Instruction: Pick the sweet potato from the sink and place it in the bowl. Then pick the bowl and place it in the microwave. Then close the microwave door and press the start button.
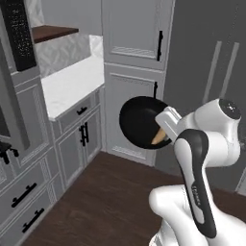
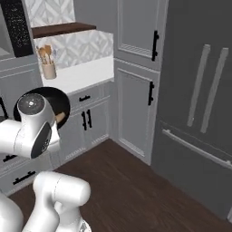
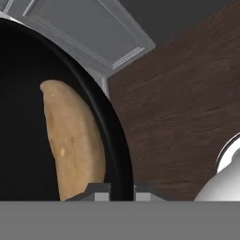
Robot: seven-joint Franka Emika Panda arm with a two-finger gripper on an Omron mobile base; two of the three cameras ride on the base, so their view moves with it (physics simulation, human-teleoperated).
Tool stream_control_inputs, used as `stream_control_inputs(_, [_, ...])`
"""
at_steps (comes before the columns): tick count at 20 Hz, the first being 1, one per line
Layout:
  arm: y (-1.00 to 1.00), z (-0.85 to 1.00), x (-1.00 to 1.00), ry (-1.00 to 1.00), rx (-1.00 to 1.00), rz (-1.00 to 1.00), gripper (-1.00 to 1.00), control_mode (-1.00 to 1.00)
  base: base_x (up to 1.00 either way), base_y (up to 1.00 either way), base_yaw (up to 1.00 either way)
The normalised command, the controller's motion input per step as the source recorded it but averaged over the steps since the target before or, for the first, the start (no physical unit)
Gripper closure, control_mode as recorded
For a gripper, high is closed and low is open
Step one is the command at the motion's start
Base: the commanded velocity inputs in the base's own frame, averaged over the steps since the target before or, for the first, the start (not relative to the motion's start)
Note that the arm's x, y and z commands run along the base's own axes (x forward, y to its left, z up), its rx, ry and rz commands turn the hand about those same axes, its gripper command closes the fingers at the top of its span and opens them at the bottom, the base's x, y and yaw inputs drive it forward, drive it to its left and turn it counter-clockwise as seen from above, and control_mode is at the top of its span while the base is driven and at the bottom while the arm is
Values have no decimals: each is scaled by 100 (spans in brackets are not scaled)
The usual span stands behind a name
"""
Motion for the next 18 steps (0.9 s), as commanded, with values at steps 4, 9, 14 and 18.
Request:
stream_control_inputs(4, [0, 0, 0, 0, 0, 0, 100, 100, 37, 23, 49])
stream_control_inputs(9, [0, 0, 0, 0, 0, 0, 100, 100, 35, 6, 50])
stream_control_inputs(14, [0, 0, 0, 0, 0, 0, 100, 100, 66, -34, 45])
stream_control_inputs(18, [0, 0, 0, 0, 0, 0, 100, 100, 86, 0, 44])
